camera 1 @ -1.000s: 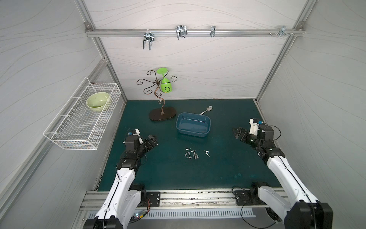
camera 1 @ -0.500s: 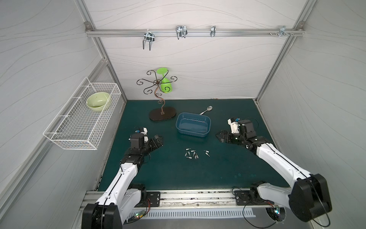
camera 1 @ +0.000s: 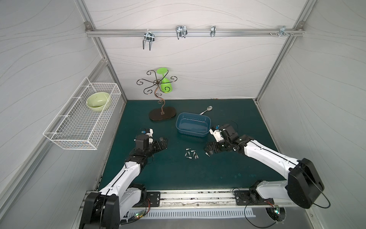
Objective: Put the bit on the desktop into the storage box
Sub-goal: Pick up the screwdriver bit from the center of the board.
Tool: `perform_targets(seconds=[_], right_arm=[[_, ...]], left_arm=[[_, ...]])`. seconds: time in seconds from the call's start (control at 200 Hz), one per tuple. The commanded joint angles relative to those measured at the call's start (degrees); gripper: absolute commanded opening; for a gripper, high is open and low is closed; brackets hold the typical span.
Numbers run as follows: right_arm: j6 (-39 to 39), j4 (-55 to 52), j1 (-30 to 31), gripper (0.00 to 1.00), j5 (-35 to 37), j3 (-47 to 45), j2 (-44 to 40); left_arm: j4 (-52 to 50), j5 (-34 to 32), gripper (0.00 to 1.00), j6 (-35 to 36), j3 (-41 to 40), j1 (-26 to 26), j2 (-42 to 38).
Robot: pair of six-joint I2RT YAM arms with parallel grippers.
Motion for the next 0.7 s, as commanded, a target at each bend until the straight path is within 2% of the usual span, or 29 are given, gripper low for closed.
perform_targets(seconds=[0.0, 0.11, 0.46, 0.565, 0.695], right_arm=[[-1.4, -4.9, 1.7, 0.96, 4.8, 0.8, 1.0], [-2.1, -7.4, 2.4, 0.87, 5.9, 2.4, 3.7], [-2.7, -10.5, 6.3, 0.71, 9.5, 6.0, 11.2], [-2.7, -11.5, 7.1, 0.6, 10.8, 7.3, 14.1], [-2.6, -11.1, 7.7, 0.57, 12.3, 7.7, 15.9]], left_arm=[[6.4, -0.4, 0.99, 1.9, -0.6, -0.8, 0.6], [6.4, -1.3, 0.99, 2.8, -0.8, -1.8, 0.7], [3.1, -3.3, 0.99, 3.2, 1.4, -1.8, 2.9], [2.7, -5.0, 0.99, 3.1, 1.1, -1.8, 2.4], [2.5, -5.2, 0.99, 3.1, 1.2, -1.7, 2.6]])
